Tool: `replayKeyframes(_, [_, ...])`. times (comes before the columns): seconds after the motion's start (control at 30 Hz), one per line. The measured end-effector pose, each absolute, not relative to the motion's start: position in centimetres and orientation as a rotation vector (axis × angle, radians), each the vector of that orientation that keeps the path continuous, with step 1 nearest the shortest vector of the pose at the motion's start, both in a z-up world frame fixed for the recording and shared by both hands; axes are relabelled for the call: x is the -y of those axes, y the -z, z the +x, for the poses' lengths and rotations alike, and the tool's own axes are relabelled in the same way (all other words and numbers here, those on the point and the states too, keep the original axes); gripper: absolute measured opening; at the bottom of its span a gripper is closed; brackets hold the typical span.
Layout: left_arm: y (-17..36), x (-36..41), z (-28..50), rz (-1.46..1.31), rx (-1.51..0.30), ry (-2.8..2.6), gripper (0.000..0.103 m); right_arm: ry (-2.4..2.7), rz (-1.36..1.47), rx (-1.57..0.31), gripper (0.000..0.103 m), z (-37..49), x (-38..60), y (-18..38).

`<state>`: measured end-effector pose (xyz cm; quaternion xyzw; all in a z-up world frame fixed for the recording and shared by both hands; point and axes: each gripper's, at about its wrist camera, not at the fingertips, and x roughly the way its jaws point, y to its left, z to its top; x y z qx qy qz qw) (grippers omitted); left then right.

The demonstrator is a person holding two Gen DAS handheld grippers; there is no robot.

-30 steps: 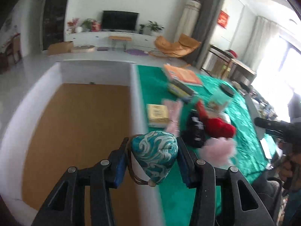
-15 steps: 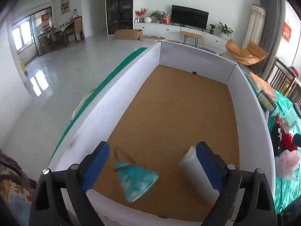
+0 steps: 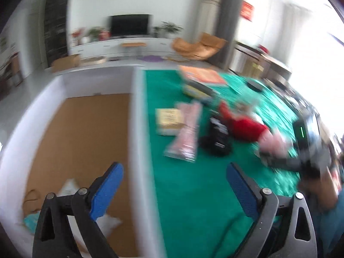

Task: Organize soft objects

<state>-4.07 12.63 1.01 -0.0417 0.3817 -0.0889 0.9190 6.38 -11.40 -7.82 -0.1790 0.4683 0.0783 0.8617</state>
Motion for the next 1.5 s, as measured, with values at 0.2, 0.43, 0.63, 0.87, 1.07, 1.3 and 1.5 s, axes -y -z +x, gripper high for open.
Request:
replayKeyframes(0.2, [3.8, -3.2, -0.9, -0.008, -0.916, 0.32, 0.099, 0.001, 0.021, -0.79, 0.079, 7.1, 21.4, 3.6])
replayKeyframes(0.43, [8.6, -2.0, 3.7, -0.021, -0.962, 0.24, 0.099, 0.168, 0.42, -0.826, 0.079, 5.4, 28.4, 7.1])
replayKeyframes(0.63, [9.3, -1.1, 5.6, -0.001, -0.937, 0.204, 0.101, 0.279, 0.326, -0.901, 0.079, 10.0, 29.1, 8.7])
replayKeyframes(0.87, [10.1, -0.2, 6.3, 0.076, -0.943, 0.176, 0.103, 0.369, 0.224, -0.876, 0.086, 12.8, 31.5, 10.2])
replayKeyframes(1.07, [10.1, -0.2, 6.3, 0.075, -0.943, 0.177, 0.103, 0.374, 0.191, -0.884, 0.09, 13.5, 32.2, 10.4])
replayKeyframes(1.3, [10.1, -0.2, 6.3, 0.076, -0.943, 0.176, 0.103, 0.372, 0.195, -0.883, 0.09, 13.0, 31.8, 10.2])
replayKeyframes(1.5, [10.1, -0.2, 6.3, 0.076, -0.942, 0.176, 0.103, 0.371, 0.195, -0.884, 0.09, 13.0, 31.9, 10.2])
